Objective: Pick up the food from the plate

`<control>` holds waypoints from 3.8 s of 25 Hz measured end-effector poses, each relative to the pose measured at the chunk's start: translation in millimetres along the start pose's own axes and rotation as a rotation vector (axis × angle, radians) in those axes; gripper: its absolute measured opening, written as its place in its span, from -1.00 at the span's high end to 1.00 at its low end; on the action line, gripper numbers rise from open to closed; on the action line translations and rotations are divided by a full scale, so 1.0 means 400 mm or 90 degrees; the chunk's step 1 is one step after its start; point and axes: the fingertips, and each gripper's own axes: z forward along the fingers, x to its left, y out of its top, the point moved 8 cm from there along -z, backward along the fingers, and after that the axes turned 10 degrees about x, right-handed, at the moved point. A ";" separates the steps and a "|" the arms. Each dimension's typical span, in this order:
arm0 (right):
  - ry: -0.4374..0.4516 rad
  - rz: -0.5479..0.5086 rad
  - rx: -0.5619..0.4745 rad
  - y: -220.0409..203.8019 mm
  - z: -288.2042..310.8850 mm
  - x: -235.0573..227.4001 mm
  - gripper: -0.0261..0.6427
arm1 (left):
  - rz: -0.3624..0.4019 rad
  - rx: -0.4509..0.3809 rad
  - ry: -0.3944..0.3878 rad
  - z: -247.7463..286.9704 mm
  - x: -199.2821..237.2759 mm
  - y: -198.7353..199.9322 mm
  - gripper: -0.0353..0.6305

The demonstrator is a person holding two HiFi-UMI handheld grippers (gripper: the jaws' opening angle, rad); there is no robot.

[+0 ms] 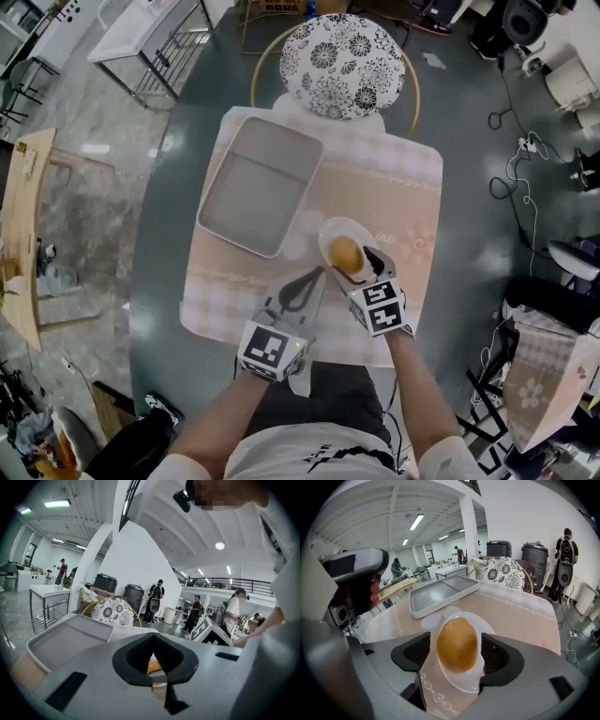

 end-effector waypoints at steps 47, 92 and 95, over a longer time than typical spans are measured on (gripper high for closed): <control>0.053 0.065 -0.216 0.218 -0.491 0.126 -0.01 | -0.010 0.005 -0.017 -0.236 -0.171 0.270 0.88; -0.004 -0.003 -0.456 0.370 -0.910 0.276 -0.01 | 0.055 -0.102 -0.015 -0.427 -0.274 0.567 0.88; -0.006 -0.006 -0.457 0.373 -0.914 0.276 -0.01 | 0.054 -0.105 -0.015 -0.426 -0.276 0.568 0.88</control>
